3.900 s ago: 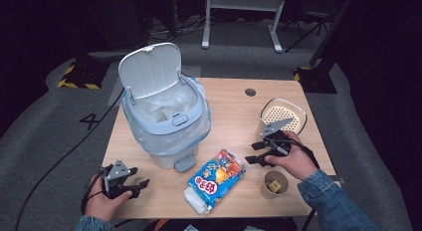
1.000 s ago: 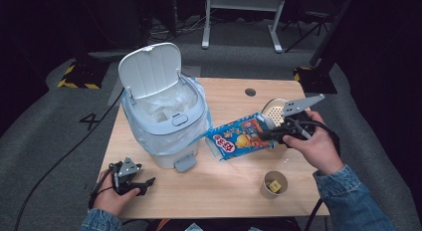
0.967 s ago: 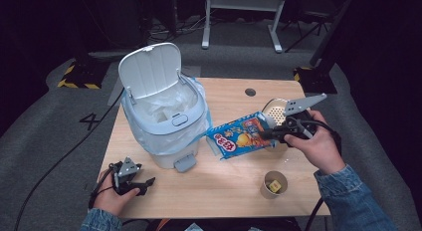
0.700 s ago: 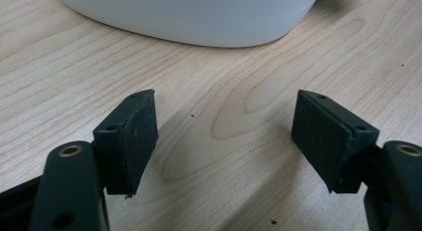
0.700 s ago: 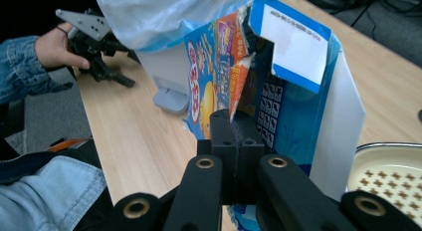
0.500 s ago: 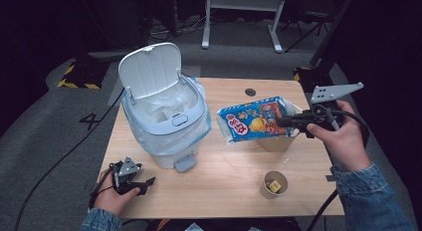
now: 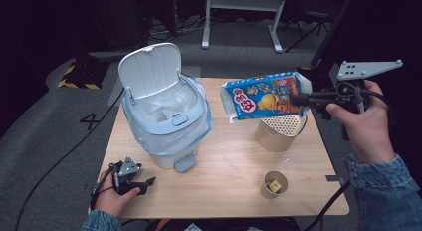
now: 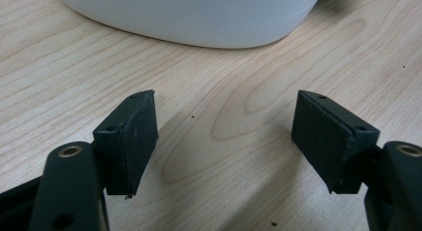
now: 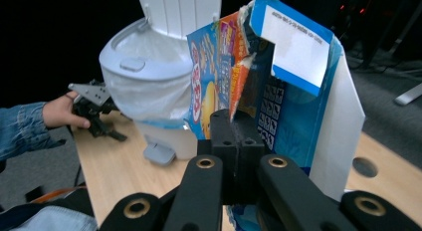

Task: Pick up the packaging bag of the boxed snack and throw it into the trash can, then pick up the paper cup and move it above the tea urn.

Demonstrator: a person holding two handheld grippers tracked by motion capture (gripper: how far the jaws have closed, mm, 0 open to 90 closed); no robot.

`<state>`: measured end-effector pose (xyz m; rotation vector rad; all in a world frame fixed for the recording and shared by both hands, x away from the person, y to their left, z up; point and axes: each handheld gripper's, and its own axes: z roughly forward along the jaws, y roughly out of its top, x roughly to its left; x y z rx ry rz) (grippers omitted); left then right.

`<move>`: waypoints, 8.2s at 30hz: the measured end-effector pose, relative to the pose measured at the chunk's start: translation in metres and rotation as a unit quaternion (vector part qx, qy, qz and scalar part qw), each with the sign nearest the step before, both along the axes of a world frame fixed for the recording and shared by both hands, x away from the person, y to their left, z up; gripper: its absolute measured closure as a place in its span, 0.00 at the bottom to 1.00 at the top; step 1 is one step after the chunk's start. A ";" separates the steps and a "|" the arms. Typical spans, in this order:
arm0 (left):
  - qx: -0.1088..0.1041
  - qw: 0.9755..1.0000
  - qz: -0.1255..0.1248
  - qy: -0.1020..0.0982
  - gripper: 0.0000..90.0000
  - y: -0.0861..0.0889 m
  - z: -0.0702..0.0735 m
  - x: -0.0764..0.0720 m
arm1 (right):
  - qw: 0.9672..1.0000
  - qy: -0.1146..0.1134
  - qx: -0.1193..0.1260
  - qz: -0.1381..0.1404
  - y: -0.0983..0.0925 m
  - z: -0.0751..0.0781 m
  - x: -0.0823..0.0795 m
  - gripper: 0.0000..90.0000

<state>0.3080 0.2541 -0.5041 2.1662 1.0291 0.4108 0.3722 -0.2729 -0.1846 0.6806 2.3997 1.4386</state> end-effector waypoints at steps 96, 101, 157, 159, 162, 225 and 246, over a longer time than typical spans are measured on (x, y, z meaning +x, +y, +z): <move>-0.001 1.000 0.007 0.002 0.29 -0.002 0.000 -0.001 | 0.997 -0.060 -0.038 0.010 0.129 -0.002 0.041 0.41; -0.001 1.000 0.007 0.002 0.29 -0.002 0.000 -0.001 | 0.998 -0.055 -0.037 -0.011 0.097 -0.010 0.033 0.38; -0.002 1.000 0.011 0.004 0.27 -0.003 0.000 0.004 | 0.997 0.056 -0.040 -0.039 -0.082 -0.229 -0.087 0.28; -0.001 1.000 0.011 0.003 0.27 -0.003 0.000 0.004 | 0.997 0.058 -0.038 -0.036 -0.081 -0.237 -0.089 0.28; -0.002 1.000 0.011 0.003 0.27 -0.003 0.000 0.004 | 0.997 0.062 -0.038 -0.030 -0.077 -0.250 -0.090 0.28; -0.004 1.000 0.015 0.004 0.27 -0.003 0.000 0.003 | 0.999 -0.027 0.001 -0.023 -0.077 -0.164 0.012 0.34; -0.001 1.000 0.010 0.002 0.27 -0.002 0.000 0.004 | 0.992 -0.077 -0.063 -0.072 -0.091 -0.132 0.070 0.34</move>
